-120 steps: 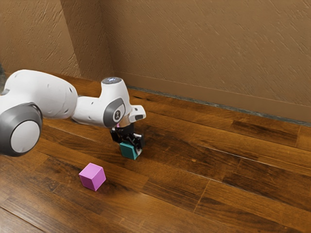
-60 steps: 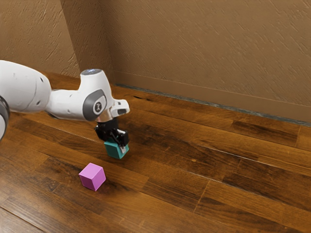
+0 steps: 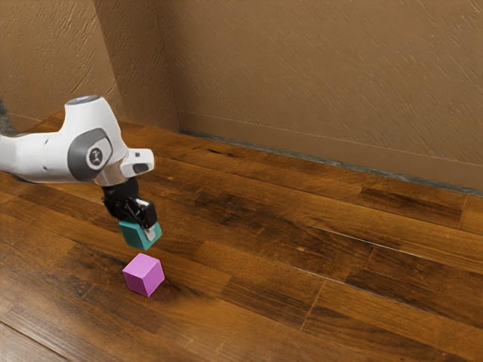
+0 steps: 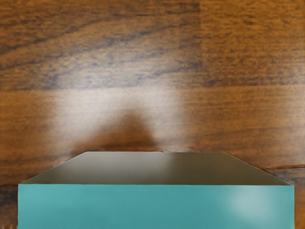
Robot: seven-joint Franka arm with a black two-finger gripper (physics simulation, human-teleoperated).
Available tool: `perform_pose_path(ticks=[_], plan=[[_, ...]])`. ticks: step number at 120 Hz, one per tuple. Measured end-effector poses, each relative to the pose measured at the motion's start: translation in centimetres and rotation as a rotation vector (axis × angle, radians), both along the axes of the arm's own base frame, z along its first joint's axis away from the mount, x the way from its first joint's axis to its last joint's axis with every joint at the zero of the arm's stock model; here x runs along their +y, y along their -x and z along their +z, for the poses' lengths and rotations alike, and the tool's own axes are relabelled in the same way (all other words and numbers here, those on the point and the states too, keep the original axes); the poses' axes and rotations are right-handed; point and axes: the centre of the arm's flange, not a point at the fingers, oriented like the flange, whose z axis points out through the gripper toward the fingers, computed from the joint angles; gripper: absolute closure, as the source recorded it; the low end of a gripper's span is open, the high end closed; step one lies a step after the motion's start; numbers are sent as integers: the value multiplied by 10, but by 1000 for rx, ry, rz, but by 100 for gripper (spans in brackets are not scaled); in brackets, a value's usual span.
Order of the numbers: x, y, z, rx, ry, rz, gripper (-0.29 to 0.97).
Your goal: Pick up the blue block with one arm, and put the blue block on the pink block with one arm
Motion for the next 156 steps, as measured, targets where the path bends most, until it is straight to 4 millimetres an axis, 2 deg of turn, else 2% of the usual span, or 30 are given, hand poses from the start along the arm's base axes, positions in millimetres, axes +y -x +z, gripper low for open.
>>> perform_pose_path(ticks=[16,42,68,89,108,134,149,156], plan=[[6,20,-5,26,9,-12,30],[-17,27,-13,48,14,-82,30],[-5,33,-16,57,19,-74,29],[-6,32,-19,62,22,-85,15],[-4,32,-18,59,20,-91,7],[0,15,11,-5,-9,-115,2],[-1,-8,51,-89,-42,-141,1],[-8,-23,82,-148,-72,-172,1]])
